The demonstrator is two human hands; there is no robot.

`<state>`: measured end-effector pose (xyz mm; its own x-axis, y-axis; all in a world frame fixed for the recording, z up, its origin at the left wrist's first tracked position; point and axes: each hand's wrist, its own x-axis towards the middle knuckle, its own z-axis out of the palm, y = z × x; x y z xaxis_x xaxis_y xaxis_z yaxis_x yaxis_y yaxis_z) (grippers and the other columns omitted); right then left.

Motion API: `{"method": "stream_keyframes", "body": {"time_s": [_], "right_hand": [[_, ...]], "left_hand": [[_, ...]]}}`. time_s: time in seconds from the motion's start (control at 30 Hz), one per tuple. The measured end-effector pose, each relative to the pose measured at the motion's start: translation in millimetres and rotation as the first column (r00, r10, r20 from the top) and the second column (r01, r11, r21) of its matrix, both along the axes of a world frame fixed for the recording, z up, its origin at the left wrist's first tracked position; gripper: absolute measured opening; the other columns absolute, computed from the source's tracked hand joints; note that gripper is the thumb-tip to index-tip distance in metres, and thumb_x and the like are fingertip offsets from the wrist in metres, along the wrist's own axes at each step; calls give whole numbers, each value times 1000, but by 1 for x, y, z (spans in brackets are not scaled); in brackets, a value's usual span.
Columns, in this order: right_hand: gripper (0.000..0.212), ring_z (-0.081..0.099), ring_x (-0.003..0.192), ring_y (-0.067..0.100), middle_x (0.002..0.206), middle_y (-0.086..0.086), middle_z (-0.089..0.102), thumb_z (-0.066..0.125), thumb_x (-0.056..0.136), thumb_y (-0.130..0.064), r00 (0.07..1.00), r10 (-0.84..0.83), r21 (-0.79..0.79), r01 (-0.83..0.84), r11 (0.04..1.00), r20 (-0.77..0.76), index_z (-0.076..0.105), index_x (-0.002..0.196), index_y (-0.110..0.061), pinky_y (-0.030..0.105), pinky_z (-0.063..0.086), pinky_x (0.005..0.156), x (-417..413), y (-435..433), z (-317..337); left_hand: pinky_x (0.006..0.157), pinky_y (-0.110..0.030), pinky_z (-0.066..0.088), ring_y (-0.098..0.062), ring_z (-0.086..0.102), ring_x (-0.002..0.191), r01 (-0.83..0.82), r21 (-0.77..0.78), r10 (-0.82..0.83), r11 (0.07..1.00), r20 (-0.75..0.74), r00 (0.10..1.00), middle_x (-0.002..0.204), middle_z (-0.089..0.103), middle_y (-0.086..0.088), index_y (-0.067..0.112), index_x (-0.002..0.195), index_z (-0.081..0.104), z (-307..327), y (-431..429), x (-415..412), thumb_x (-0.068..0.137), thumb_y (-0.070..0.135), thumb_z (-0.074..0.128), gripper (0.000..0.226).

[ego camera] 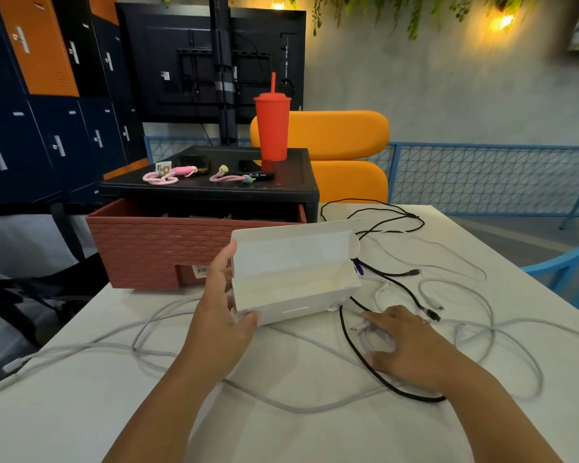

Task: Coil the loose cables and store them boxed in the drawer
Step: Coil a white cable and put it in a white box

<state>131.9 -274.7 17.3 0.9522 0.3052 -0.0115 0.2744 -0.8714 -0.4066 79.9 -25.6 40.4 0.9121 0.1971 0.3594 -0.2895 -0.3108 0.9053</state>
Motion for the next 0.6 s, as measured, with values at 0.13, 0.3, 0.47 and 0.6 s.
{"method": "stream_keyframes", "body": {"time_s": [0.13, 0.3, 0.47, 0.6], "right_hand": [[63, 39, 117, 20, 127, -5, 36, 56, 83, -38, 1000, 4, -74, -2, 997, 27, 31, 141, -35, 27, 37, 95, 1, 6, 2], [59, 46, 111, 22, 124, -3, 42, 58, 82, -35, 998, -17, -79, 22, 997, 66, 35, 136, -34, 26, 41, 87, 0, 7, 3], [23, 54, 85, 16, 95, -3, 53, 62, 75, -30, 994, -43, -39, 47, 998, 98, 41, 84, -27, 24, 40, 67, -2, 8, 5], [34, 42, 64, 6, 81, -3, 45, 59, 79, -21, 993, -21, -104, 33, 994, 118, 35, 55, -22, 14, 29, 52, 1, 10, 3]], "left_hand": [[68, 6, 37, 33, 43, 89, 3, -3, -3, 1000, 4, 1000, 130, 40, 10, 55, 123, 19, 1, 0, 0, 78, -17, 59, 94], [66, 6, 37, 34, 42, 87, 6, -21, -6, 1000, -9, 1000, 126, 40, 12, 54, 123, 19, 1, -1, 0, 79, -17, 59, 93], [66, 6, 37, 36, 41, 86, 5, -18, -5, 1000, -14, 1000, 126, 39, 15, 56, 122, 19, 1, -1, 0, 79, -17, 60, 94], [66, 6, 37, 35, 42, 87, 13, -12, -13, 1000, -6, 1000, 122, 40, 18, 58, 119, 19, 2, -1, 0, 79, -17, 59, 94]]}}
